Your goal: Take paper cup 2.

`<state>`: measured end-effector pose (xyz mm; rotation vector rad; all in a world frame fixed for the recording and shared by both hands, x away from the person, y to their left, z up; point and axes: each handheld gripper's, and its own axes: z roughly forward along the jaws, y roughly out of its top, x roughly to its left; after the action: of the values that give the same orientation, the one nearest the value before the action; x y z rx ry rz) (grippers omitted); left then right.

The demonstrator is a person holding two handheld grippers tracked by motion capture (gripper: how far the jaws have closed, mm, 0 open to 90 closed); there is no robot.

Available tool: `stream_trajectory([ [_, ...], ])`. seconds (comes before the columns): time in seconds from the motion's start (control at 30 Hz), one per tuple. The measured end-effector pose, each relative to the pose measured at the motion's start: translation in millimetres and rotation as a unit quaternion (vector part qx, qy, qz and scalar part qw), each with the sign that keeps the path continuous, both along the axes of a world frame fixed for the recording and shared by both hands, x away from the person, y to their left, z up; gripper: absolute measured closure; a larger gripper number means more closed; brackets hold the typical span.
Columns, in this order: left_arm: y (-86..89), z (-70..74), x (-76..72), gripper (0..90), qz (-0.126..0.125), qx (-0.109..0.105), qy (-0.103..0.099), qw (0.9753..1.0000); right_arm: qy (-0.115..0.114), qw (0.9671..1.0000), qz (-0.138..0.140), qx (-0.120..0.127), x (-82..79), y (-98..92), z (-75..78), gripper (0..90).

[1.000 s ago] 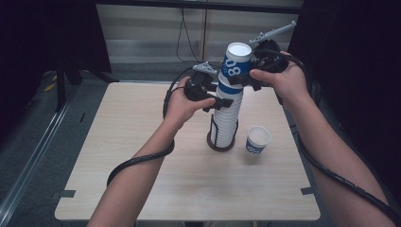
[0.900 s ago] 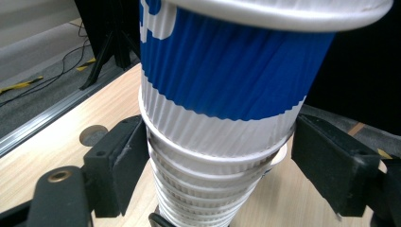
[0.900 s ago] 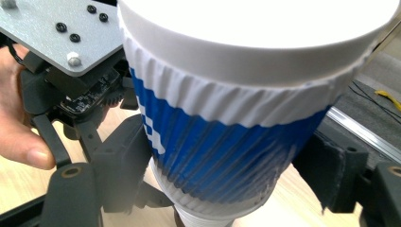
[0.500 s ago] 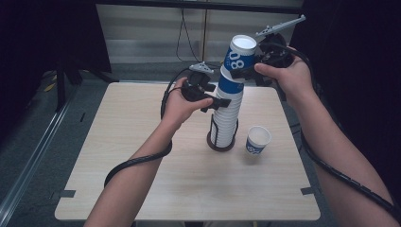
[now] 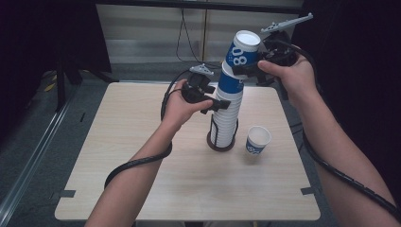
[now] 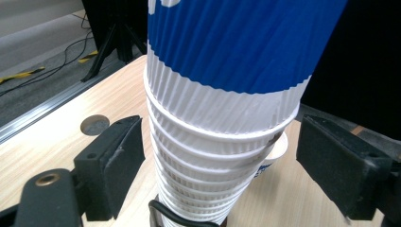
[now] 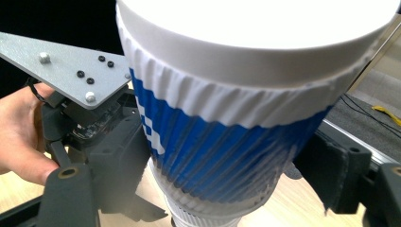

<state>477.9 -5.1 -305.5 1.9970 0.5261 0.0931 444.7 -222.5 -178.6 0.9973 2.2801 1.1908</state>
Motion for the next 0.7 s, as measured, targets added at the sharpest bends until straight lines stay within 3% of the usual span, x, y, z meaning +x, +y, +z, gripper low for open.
stream_trajectory([
  [0.7, -1.8, -3.6, 0.4, 15.9, -0.001, 0.008, 0.005, 1.0, -0.025, 0.9992, -0.018, 0.025, -4.3, -12.4, 11.7, 22.1],
])
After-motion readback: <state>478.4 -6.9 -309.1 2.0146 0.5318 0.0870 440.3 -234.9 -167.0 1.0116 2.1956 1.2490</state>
